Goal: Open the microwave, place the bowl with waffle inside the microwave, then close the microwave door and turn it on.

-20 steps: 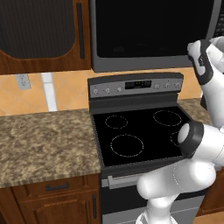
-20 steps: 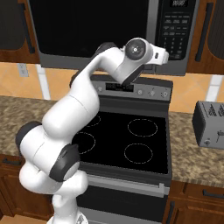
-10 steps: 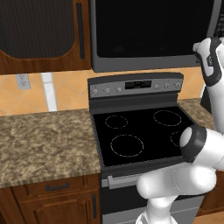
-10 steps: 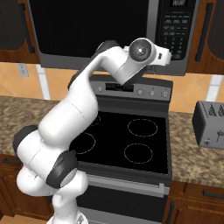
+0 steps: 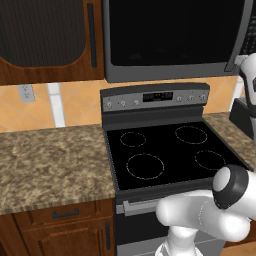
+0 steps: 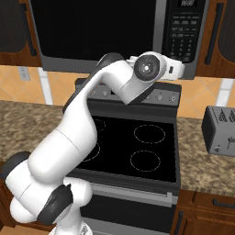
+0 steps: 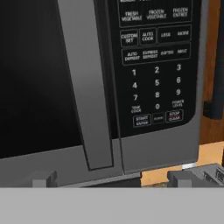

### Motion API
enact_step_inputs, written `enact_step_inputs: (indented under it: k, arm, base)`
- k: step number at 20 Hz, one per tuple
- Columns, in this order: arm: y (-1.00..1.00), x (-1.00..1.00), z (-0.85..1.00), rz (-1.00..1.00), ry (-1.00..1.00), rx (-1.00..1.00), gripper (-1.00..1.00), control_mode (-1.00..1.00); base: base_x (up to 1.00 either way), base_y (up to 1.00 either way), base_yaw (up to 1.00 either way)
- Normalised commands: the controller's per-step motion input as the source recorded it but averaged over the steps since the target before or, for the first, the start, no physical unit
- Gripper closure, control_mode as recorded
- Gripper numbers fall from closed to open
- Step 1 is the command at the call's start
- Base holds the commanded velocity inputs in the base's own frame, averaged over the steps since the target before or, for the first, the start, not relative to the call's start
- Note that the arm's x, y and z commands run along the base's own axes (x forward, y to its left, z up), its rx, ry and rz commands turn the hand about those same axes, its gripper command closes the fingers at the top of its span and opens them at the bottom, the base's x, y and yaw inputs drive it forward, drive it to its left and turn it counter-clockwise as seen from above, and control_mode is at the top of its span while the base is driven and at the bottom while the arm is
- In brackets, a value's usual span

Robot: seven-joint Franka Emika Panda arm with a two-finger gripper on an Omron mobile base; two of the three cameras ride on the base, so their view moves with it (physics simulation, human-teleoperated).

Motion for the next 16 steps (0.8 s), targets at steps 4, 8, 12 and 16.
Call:
enact_step_inputs:
  k: [4, 8, 12, 16]
  arm:
    - [-0.70, -0.01, 0.00, 0.00, 0.00, 0.00, -1.00, -1.00]
    - [-0.51, -0.04, 0.01, 0.00, -0.03, 0.01, -1.00, -1.00]
    - [-0.26, -0.06, 0.03, 0.00, -0.07, 0.00, -1.00, -1.00]
    - [-0.18, 0.00, 0.00, 0.00, -0.02, 0.00, -1.00, -1.00]
  base:
    - [0.00, 0.00, 0.00]
    - [0.00, 0.00, 0.00]
    - [0.00, 0.00, 0.00]
    - [0.00, 0.00, 0.00]
